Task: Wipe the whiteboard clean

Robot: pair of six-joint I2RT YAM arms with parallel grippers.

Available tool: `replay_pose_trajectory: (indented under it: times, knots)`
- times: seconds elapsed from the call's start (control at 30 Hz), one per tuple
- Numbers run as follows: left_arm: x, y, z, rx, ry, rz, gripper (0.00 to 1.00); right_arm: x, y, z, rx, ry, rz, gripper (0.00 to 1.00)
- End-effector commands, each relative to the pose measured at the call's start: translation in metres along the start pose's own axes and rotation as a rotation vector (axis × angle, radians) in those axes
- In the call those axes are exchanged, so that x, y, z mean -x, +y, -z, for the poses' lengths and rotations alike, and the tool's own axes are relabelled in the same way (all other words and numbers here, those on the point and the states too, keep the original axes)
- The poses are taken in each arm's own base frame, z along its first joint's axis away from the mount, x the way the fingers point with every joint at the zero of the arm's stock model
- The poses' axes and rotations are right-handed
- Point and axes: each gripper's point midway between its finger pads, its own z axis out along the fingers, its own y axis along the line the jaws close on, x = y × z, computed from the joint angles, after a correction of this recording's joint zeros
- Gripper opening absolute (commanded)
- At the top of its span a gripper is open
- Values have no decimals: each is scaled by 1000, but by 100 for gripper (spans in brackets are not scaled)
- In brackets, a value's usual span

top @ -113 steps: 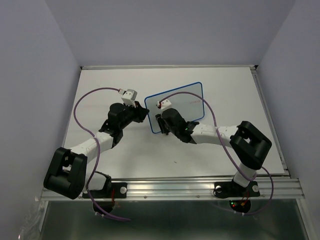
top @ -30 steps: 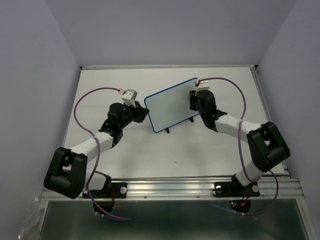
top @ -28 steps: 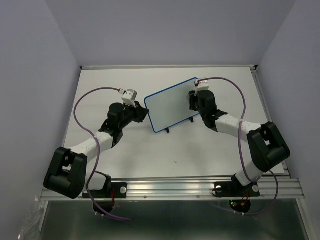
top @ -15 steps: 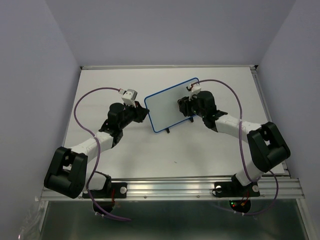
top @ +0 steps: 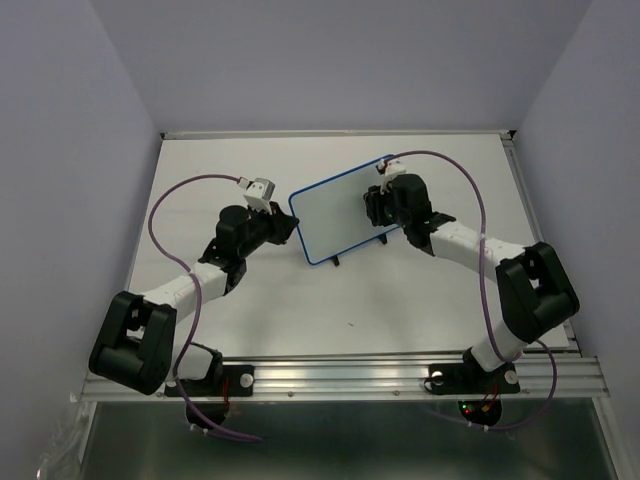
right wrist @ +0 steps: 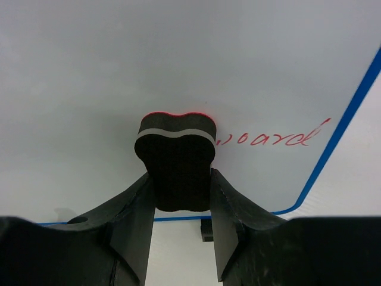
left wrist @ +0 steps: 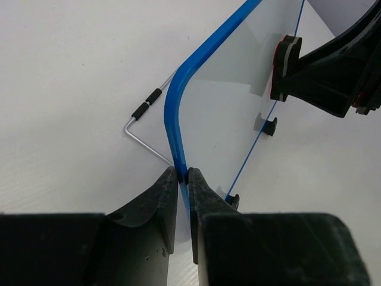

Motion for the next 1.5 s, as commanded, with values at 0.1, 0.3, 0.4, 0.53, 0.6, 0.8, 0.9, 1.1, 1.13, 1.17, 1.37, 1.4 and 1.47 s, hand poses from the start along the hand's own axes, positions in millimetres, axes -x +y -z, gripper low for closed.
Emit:
replay_pose_trajectory:
  times: [0.1, 0.3, 0.4, 0.53, 0.6, 0.8, 0.9, 1.1, 1.13, 1.17, 1.37, 1.4, 1.47]
  knots:
    - [-5, 1, -2, 3, 24, -23, 0, 28, -51, -2, -142, -41, -47, 1]
    - [-4, 2, -3, 7, 21, -25, 0, 23, -89, 4, -202, -37, -82, 1]
    - [-5, 2, -3, 8, 24, -23, 0, 19, -106, 4, -224, -29, -103, 1]
    - [-5, 2, -4, 7, 26, -22, 0, 20, -109, 8, -211, -35, -107, 1]
    - [-6, 2, -4, 3, 29, -23, 0, 20, -100, 8, -156, -37, -105, 1]
    - [-8, 2, -6, 3, 37, -18, 0, 20, -80, 11, -47, -54, -97, 1]
    - [-9, 2, -7, 2, 40, -16, 0, 25, -91, 18, -116, -77, -111, 1]
    - [-10, 3, -9, 4, 46, -11, 0, 43, -118, 38, -283, -132, -145, 1]
    - [-11, 4, -9, 8, 46, -8, 0, 44, -117, 42, -283, -130, -147, 1]
    - [-10, 4, -9, 9, 46, -8, 0, 44, -117, 44, -282, -131, -147, 1]
    - [-9, 6, -10, 18, 43, -5, 0, 45, -89, 44, -125, -121, -128, 1]
    - [-10, 6, -10, 18, 44, -4, 0, 45, -83, 41, -88, -122, -132, 1]
    - [-10, 6, -10, 18, 44, -4, 0, 45, -65, 32, -56, -113, -105, 1]
